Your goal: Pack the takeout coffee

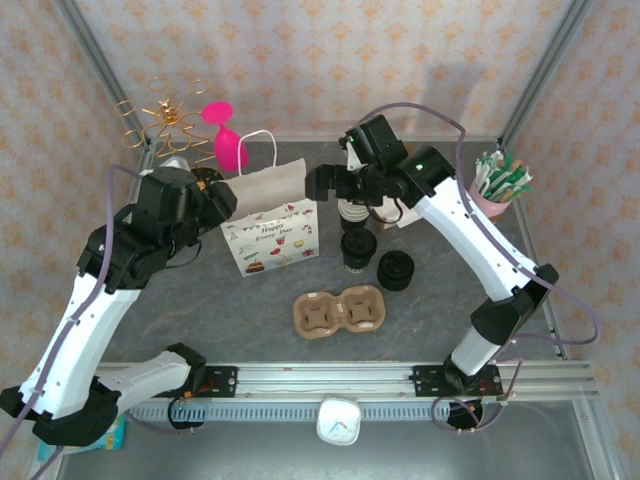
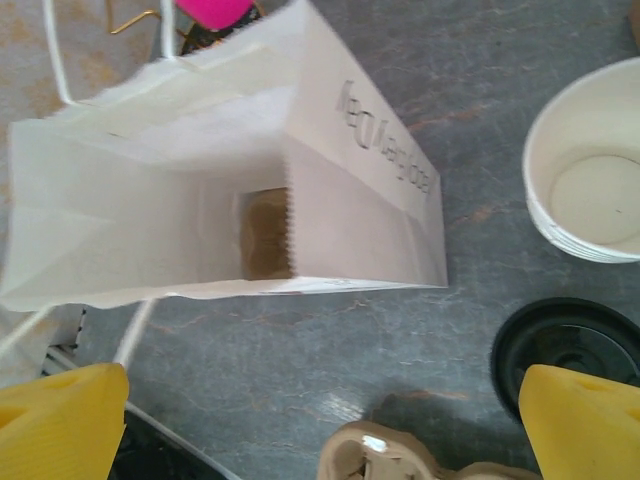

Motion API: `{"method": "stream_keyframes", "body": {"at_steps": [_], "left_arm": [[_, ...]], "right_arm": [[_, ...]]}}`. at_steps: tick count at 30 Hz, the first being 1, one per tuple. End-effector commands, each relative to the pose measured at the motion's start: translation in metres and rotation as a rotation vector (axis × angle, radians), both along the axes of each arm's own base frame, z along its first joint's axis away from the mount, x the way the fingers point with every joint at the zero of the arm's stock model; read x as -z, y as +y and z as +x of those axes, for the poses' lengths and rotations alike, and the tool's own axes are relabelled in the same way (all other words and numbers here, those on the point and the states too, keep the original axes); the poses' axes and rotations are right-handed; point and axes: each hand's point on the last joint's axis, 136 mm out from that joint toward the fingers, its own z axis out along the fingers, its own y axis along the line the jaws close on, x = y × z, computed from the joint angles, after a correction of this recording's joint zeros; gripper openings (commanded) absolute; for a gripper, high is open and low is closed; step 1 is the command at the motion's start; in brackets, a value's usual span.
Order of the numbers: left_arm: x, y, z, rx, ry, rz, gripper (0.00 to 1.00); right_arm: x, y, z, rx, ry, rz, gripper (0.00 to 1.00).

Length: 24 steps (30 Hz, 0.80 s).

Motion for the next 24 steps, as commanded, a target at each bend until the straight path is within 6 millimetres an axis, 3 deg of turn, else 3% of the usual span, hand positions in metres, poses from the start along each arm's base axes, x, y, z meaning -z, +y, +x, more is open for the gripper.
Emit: {"method": "stream_keyframes", "body": {"at_steps": [1, 7, 12, 16, 21, 24], "left_arm": [[0.006, -0.009, -0.019, 0.026, 0.048, 0.057, 0.57], [0.010, -0.056, -0.041, 0.167, 0.029, 0.048, 0.54], [0.030, -0.114, -0.064, 0.346, 0.067, 0.108, 0.54], [0.072, -0.144, -0.093, 0.475, 0.158, 0.130, 0.56], [0.140, -0.151, -0.125, 0.523, 0.320, 0.158, 0.60], [0.179, -0.153, -0.129, 0.506, 0.377, 0.169, 0.66]], "right_arm": [[-0.003, -0.012, 0.006, 0.017, -0.062, -0.005, 1.00], [0.023, -0.031, 0.012, 0.063, -0.034, -0.019, 1.00], [0.029, -0.039, 0.011, 0.074, -0.046, -0.045, 1.00], [0.027, -0.044, 0.010, 0.082, -0.054, -0.053, 1.00], [0.019, -0.053, 0.015, 0.102, -0.067, -0.033, 1.00], [0.017, -0.052, 0.015, 0.091, -0.070, -0.016, 1.00]]}}
